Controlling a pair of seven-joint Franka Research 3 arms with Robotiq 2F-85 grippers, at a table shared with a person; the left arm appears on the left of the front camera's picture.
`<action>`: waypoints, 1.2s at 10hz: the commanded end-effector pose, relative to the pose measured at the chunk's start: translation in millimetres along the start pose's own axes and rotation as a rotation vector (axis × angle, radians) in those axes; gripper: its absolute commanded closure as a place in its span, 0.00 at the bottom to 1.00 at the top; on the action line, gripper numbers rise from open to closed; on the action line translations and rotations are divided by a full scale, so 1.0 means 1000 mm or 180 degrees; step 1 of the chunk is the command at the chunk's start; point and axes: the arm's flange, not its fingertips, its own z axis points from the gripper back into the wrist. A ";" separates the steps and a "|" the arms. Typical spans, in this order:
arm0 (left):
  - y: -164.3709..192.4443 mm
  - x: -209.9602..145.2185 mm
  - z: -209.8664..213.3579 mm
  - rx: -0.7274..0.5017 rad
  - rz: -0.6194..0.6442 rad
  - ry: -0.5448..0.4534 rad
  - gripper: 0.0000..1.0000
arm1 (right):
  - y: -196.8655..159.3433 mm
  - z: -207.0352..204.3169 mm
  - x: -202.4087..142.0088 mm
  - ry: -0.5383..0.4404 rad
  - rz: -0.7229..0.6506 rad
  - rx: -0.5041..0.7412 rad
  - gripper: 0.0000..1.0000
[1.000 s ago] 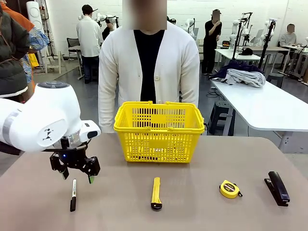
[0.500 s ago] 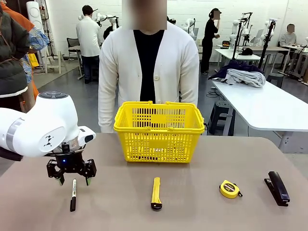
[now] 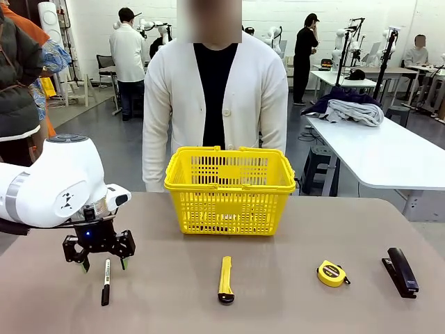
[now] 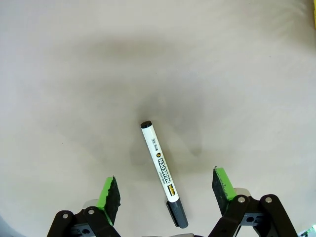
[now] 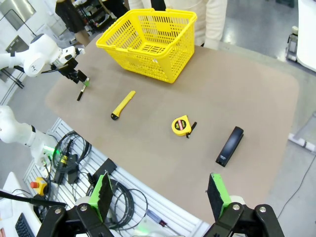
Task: Place the items the person wants into the basket.
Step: Pick up the item the person points to and place it in the Market Basket.
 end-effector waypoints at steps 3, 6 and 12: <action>0.035 -0.076 -0.023 -0.0076 -0.0064 0.0174 0.20 | 0.000 -0.001 0.000 -0.0010 0.0039 0.0067 0.00; 0.032 -0.074 -0.027 -0.0056 -0.0123 0.0282 1.00 | 0.000 -0.001 0.000 -0.0010 0.0039 0.0067 0.00; 0.032 -0.070 -0.029 -0.0065 -0.0105 0.0329 1.00 | 0.000 -0.001 0.000 -0.0010 0.0039 0.0067 0.00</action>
